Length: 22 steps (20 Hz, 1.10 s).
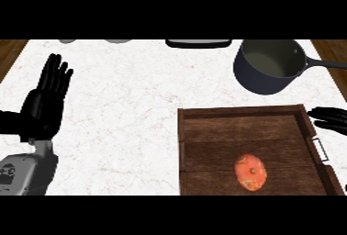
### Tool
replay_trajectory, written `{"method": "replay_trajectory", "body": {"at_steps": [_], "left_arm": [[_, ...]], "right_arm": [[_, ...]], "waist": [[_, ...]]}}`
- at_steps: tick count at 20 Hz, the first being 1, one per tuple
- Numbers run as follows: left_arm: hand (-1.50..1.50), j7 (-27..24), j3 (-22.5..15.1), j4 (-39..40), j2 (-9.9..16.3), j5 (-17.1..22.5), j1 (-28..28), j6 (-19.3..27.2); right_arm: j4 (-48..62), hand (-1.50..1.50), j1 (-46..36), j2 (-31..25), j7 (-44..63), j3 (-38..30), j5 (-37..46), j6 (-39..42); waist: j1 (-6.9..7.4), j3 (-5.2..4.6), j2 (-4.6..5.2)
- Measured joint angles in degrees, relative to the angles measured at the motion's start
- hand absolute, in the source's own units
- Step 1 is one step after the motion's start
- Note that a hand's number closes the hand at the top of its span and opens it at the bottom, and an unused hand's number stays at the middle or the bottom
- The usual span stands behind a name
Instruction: Pick the squash from the tray and place it in the pot
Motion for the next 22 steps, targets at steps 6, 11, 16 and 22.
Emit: {"method": "replay_trajectory", "body": {"at_steps": [6,11,16,22], "left_arm": [[0.00,-0.7,1.4,2.0,-0.1,0.0,-1.3,-1.2],[0.00,-0.2,1.4,0.8,-0.9,-0.6,-0.6,-1.6],[0.00,0.3,1.8,1.6,-1.9,-1.7,-1.7,-1.7],[0.00,-0.8,2.8,3.2,-2.8,-2.3,-2.1,-2.4]], "right_arm": [[-9.0,-1.50,0.2,2.0,10.7,3.6,4.3,3.9],[-10.5,-1.50,1.7,4.8,14.8,5.2,9.1,5.8],[-9.8,-1.50,1.7,9.6,16.5,7.4,14.1,7.1],[-9.1,-1.50,2.6,14.5,14.4,9.1,20.1,5.7]], "waist": [[0.04,-0.03,0.04],[0.14,-0.02,0.04],[0.20,0.01,0.07],[0.18,0.02,0.09]]}}
